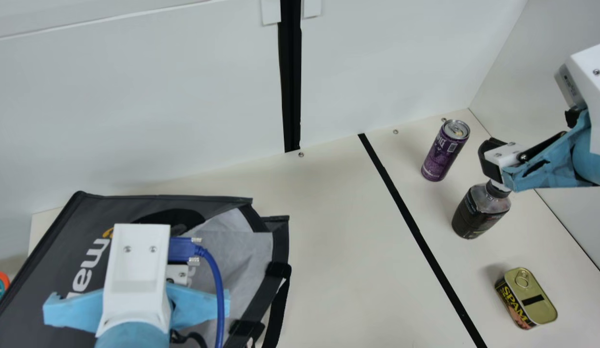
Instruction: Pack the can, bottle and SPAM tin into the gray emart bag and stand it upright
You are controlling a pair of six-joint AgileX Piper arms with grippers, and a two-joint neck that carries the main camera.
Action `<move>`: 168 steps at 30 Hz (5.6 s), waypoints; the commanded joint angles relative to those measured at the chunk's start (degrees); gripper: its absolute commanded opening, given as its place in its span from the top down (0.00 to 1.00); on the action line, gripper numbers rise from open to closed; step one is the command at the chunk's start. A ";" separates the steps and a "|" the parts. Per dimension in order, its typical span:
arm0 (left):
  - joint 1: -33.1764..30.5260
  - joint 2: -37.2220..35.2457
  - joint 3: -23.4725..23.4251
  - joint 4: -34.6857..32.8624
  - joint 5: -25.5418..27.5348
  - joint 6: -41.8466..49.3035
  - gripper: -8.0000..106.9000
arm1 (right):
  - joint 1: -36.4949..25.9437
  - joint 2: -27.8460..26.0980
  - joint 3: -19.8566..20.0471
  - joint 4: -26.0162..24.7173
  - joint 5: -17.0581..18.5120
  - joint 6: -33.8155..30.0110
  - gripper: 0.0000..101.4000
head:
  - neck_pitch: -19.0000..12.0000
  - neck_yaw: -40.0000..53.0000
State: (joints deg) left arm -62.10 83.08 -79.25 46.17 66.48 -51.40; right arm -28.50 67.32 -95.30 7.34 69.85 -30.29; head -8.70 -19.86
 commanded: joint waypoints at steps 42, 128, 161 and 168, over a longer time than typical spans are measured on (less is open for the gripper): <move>25.54 0.65 3.97 -52.36 -21.89 26.04 1.00 | 0.00 0.00 0.00 0.00 0.00 0.00 0.06 | -1.30 -0.14; 44.22 1.23 6.43 -85.70 -16.95 51.82 1.00 | 0.00 0.00 0.00 0.00 0.00 0.00 0.06 | -1.30 -0.14; 44.22 1.23 6.43 -85.70 -16.95 51.82 1.00 | 2.18 6.25 -3.56 -2.91 -1.50 1.68 0.06 | -1.30 -0.14; 44.22 1.23 6.43 -85.70 -16.95 51.82 1.00 | 2.69 9.54 -5.06 -3.59 -1.70 1.20 0.06 | -1.30 -0.14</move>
State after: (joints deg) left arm -17.88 84.31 -72.82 -39.53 49.52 0.43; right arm -25.87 76.38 -100.19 3.89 68.09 -28.99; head -8.70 -19.95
